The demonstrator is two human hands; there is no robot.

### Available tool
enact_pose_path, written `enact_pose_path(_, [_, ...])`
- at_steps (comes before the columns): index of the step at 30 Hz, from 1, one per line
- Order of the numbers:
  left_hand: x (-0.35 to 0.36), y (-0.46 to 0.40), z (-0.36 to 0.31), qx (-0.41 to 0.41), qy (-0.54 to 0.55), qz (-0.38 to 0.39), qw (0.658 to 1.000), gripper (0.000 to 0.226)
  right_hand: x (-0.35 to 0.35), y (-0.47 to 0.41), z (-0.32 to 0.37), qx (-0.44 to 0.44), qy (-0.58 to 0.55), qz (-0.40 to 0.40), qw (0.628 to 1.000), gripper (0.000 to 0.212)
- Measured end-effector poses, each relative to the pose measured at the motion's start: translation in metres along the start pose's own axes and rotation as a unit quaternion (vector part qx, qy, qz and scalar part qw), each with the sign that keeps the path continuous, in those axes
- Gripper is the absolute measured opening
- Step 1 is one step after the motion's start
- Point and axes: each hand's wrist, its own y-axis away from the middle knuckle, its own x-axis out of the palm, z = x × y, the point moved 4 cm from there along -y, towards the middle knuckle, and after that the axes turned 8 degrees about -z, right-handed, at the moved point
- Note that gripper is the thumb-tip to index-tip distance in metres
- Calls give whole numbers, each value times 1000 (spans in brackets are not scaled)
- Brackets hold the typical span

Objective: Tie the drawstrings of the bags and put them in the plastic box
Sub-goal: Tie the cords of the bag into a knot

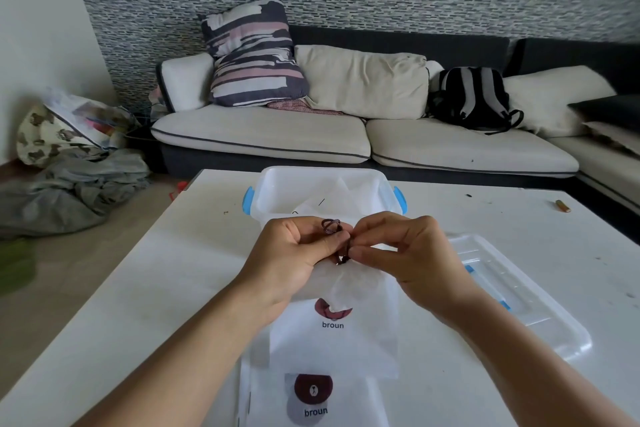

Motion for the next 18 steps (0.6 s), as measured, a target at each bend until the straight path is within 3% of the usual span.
enact_pose_path(5, [0, 0, -3, 10, 9, 7, 1000, 7, 8, 4, -6, 87, -99, -66, 989, 13])
enact_pose_path(10, [-2, 0, -7, 42, -5, 33, 999, 23, 11, 4, -4, 127, -114, -18, 985, 34])
enact_pose_path(18, [1, 1, -9, 93, -74, 18, 993, 11, 11, 6, -3, 150, -70, -40, 985, 17])
